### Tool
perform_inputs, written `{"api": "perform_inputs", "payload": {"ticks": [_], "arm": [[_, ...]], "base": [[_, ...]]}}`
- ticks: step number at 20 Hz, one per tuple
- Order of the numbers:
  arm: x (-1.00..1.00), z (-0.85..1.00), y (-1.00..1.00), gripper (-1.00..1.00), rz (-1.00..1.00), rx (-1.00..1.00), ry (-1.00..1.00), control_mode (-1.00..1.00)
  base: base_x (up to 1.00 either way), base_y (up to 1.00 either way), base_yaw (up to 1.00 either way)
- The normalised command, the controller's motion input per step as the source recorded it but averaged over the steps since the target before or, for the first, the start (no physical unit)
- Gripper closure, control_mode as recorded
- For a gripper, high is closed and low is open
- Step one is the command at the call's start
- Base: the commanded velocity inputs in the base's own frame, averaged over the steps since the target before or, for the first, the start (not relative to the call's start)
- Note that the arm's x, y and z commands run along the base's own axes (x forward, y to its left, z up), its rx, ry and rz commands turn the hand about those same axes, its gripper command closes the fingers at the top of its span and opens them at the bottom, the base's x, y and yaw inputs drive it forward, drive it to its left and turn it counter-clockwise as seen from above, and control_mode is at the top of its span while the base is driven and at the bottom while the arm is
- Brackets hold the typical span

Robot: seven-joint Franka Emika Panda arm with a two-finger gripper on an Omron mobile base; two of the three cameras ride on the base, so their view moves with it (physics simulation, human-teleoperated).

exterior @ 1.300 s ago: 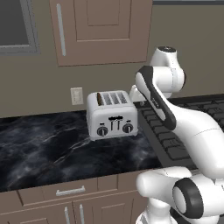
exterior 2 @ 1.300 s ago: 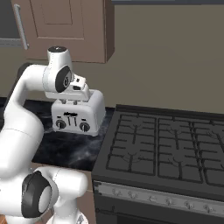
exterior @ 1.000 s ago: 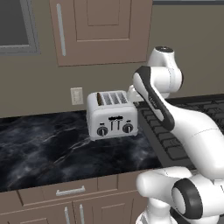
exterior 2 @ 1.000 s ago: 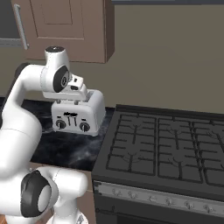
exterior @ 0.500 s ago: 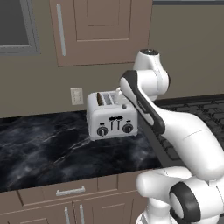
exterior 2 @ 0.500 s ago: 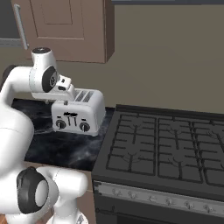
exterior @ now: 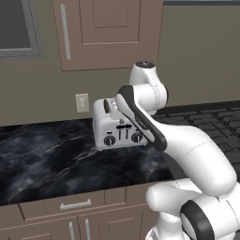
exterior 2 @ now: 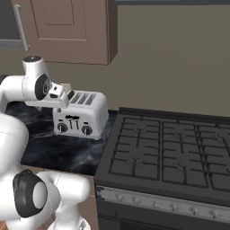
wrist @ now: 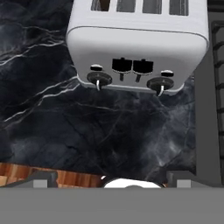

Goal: Start the toaster. Once the lever pops up, take the bread to the plate on the dining counter.

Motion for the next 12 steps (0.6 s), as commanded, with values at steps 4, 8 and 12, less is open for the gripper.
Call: {"api": "perform_inputs", "payload": {"ticks": [4,8,12], "arm": [[0.00,-0.17,0.24,-1.00,0.00,0.00,0.00,-1.00],[0.03,-0.05,0.20,-1.00,0.00,0.00,0.00,-1.00],[0.16,0.00,0.15,-1.00,-0.01,0.00,0.00,-1.00]], "base": [[0.00,0.00,0.00],[0.00,0.00,0.00],[0.00,0.00,0.00]]}}
